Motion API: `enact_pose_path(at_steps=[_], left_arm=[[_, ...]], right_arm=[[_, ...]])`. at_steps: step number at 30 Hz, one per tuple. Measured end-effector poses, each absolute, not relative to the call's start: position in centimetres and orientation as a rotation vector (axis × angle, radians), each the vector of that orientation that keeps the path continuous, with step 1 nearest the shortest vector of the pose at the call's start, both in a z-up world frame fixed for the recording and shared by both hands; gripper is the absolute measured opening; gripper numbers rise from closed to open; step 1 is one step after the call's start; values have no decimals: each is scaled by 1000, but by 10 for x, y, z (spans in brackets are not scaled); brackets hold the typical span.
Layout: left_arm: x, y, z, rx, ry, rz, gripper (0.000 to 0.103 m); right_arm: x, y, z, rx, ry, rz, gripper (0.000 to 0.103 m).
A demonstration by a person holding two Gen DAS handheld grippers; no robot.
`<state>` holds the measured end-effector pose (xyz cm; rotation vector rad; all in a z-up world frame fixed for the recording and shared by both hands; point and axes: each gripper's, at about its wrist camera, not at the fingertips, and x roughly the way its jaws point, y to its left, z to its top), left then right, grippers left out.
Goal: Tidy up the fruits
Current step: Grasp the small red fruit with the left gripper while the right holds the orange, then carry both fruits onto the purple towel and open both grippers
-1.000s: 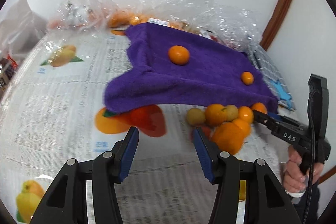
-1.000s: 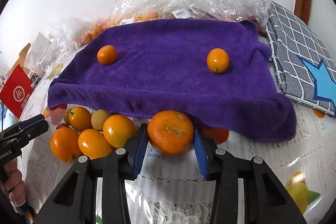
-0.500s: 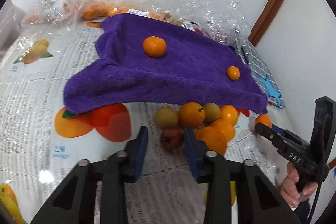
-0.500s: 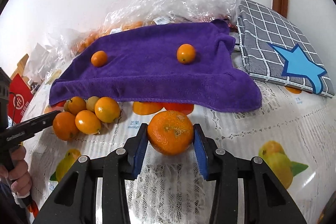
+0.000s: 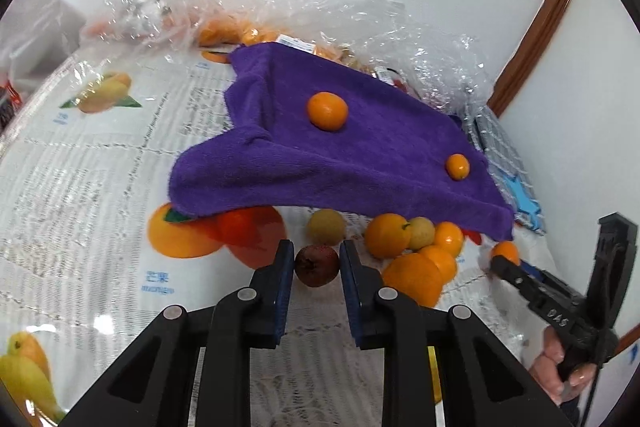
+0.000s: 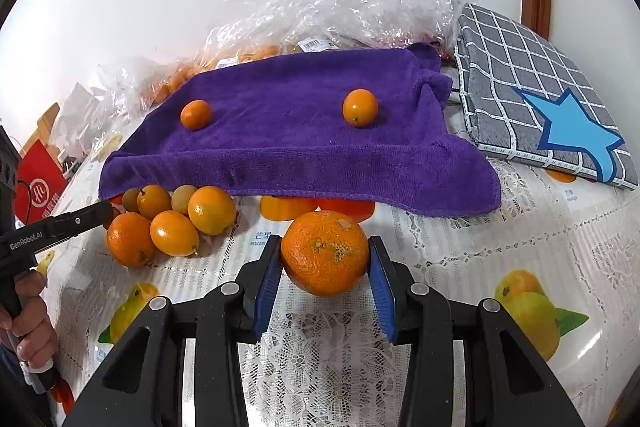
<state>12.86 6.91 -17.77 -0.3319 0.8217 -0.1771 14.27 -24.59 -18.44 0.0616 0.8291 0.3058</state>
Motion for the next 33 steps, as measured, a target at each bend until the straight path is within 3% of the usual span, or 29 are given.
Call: enact_pose_path(at_steps=[19,33], left_arm=[[131,53,-183,-230,857,-168,23],[110,59,-160,-227,703,-169,23]], right_arm=[[148,-235,-190,24,884,341,42],[132,-237,-178,12,793,359,42]])
